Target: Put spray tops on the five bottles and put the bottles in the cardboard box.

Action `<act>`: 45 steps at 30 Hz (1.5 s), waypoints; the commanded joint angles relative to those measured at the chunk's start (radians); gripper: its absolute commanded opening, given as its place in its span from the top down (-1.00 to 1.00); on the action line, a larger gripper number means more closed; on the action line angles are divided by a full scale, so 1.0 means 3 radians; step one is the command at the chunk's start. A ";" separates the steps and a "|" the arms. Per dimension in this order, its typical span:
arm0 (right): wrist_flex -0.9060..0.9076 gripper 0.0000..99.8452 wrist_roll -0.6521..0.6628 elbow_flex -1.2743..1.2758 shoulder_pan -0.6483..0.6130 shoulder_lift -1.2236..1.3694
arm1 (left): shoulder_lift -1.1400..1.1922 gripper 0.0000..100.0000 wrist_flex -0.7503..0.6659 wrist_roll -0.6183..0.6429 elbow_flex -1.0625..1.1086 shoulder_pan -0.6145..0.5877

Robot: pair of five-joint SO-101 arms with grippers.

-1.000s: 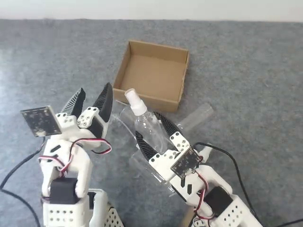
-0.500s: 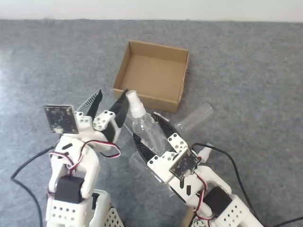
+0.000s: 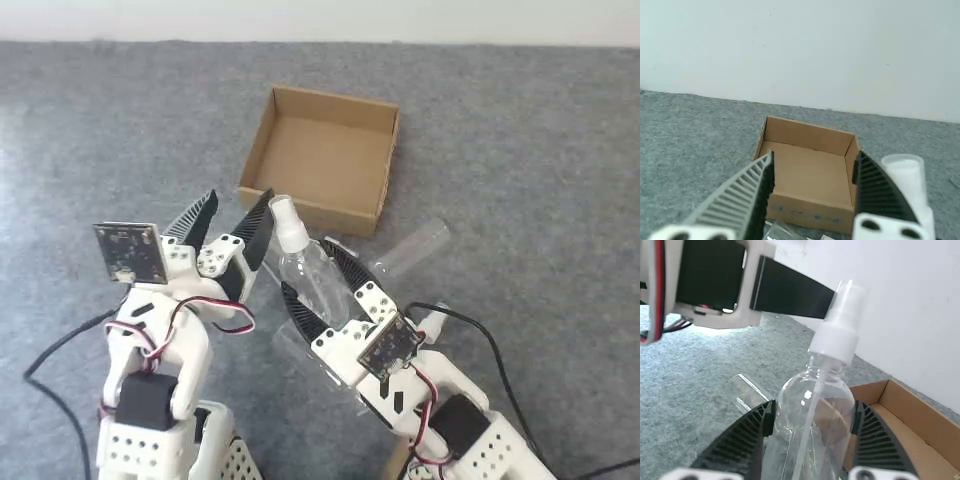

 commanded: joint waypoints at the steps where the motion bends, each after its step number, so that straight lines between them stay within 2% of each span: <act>1: 0.0023 0.71 0.0046 0.0072 -0.0008 -0.0069 | -0.0036 0.52 -0.0010 -0.0026 -0.0054 0.0020; 9: 0.0023 0.71 0.0031 0.0072 0.0156 -0.0069 | -0.0148 0.52 0.0107 -0.0164 -0.0038 0.0189; 18: 0.0023 0.71 0.0031 0.0072 0.0156 -0.0069 | -0.0972 0.52 0.0680 -0.0169 -0.0023 0.0322; 22: 0.0023 0.71 0.0031 0.0072 0.0156 -0.0069 | -0.1054 0.52 0.0629 -0.0169 0.0054 0.0302; 31: -0.0023 0.71 0.0036 0.0072 0.0141 -0.0074 | -0.1048 0.52 0.0604 -0.0138 0.0049 -0.0072; 37: -0.0130 0.71 0.0031 0.0072 0.0079 -0.0074 | -0.1038 0.52 0.0604 -0.0097 0.0079 -0.0041; 42: -0.0110 0.71 0.0031 0.0072 -0.0110 -0.0074 | -0.1028 0.52 0.0327 -0.0113 0.0289 -0.0036; 45: -0.0110 0.71 0.0031 0.0072 -0.0115 -0.0074 | -0.1038 0.52 0.0327 -0.0118 0.0315 0.0041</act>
